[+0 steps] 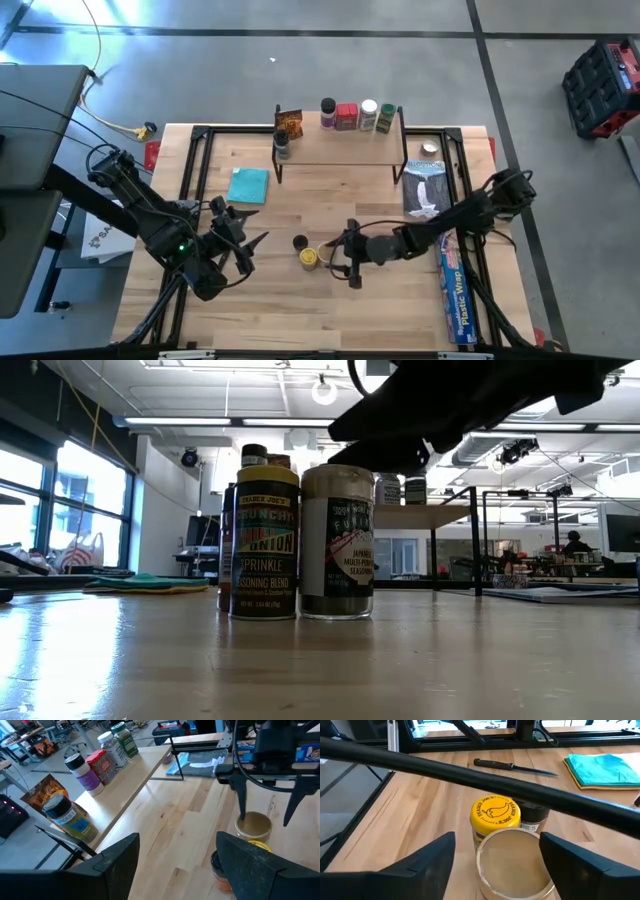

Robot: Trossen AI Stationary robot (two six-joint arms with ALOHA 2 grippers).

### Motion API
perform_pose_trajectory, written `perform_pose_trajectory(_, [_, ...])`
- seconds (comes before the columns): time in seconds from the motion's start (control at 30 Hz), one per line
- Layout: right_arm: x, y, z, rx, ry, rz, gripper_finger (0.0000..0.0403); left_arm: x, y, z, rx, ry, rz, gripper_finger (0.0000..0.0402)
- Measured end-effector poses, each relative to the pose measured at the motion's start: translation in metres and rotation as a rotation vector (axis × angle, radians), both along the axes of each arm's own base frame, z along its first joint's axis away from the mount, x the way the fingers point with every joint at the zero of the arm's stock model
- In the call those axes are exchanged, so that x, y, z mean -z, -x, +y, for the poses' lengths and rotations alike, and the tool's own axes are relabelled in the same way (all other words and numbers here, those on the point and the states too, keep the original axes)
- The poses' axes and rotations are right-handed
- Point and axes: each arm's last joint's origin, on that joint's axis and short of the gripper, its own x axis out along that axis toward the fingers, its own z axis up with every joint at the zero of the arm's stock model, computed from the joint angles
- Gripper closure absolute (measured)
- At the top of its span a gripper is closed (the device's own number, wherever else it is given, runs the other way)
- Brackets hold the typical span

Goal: Shelf spices
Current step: Put the golden seasoning bottle under the shelf

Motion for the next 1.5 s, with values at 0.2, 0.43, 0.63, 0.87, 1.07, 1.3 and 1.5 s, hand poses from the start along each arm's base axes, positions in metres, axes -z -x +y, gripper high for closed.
perform_pose_trajectory(0.2, [-0.001, -0.004, -0.006, -0.107, -0.062, 0.002, 0.0104, 0.0, 0.0, 0.0, 0.0, 0.001, -0.001, 0.0142])
perform_pose_trajectory(0.43, [-0.009, -0.006, -0.004, -0.157, 0.009, -0.085, 0.0104, 0.0, 0.0, 0.0, 0.0, 0.001, 0.0, 0.0142])
perform_pose_trajectory(0.63, [-0.015, -0.006, -0.009, -0.152, 0.003, -0.105, 0.0104, 0.0, 0.0, 0.0, 0.003, 0.005, 0.004, 0.0142])
perform_pose_trajectory(0.87, [-0.019, -0.008, -0.02, -0.096, -0.007, -0.096, 0.0098, 0.0, 0.0, 0.0, 0.003, 0.006, 0.005, 0.0142])
perform_pose_trajectory(1.07, [-0.039, -0.02, -0.016, -0.069, 0.083, 0.071, 0.0065, 0.0, 0.0, 0.0, 0.002, 0.005, 0.005, 0.0142])
perform_pose_trajectory(1.3, [-0.054, -0.023, -0.015, -0.052, 0.124, 0.216, 0.0036, 0.0, 0.0, 0.0, 0.004, 0.009, 0.008, 0.0142])
perform_pose_trajectory(1.5, [-0.044, -0.02, -0.018, -0.025, 0.092, 0.237, 0.0036, 0.0, 0.0, 0.0, 0.006, 0.013, 0.011, 0.0142])
